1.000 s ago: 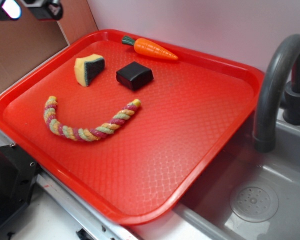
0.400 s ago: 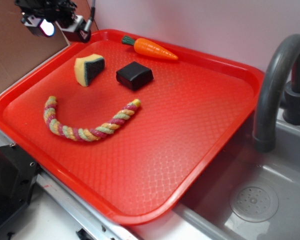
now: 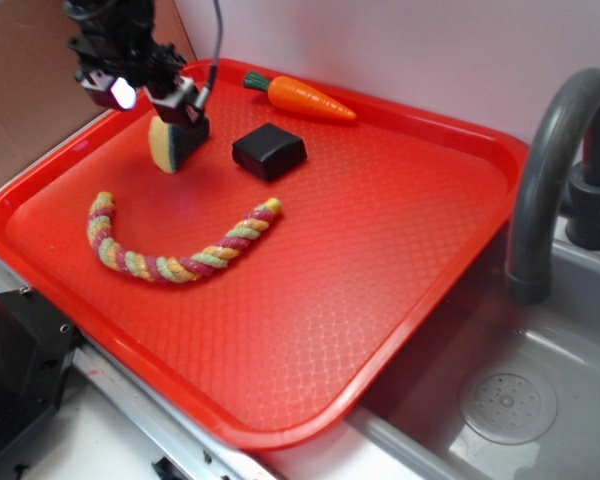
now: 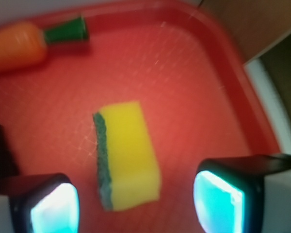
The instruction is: Grab the green sponge.
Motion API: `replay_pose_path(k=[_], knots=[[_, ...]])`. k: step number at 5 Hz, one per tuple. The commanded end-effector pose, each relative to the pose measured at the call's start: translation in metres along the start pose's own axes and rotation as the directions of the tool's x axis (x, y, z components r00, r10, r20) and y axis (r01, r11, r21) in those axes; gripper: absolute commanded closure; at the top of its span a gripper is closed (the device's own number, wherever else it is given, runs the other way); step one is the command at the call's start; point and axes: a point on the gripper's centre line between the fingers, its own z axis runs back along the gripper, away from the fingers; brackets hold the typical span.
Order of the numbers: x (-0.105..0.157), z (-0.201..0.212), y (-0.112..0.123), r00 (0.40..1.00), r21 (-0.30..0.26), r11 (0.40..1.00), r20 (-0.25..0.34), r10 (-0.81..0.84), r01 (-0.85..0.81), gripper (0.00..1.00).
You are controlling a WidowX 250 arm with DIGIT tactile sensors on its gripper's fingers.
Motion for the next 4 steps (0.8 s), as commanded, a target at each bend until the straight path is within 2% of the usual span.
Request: replay_pose_path(k=[1,2,3,4], knots=[[0.0139,-0.0151,0.0079,1.0,0.024,1.0,0.013,-0.004,0.004,0.0],[0.0129,-0.0213,0.0061,1.0,0.003,1.0,0.002,0.0,0.0,0.72],[0.0105,-0.0217,0.004,1.0,-0.005,1.0,0.01,0.01,-0.01,1.0],[0.0079,-0.0152,0.0025,0.998,0.028,0.998,0.0,0.059,-0.059,1.0]])
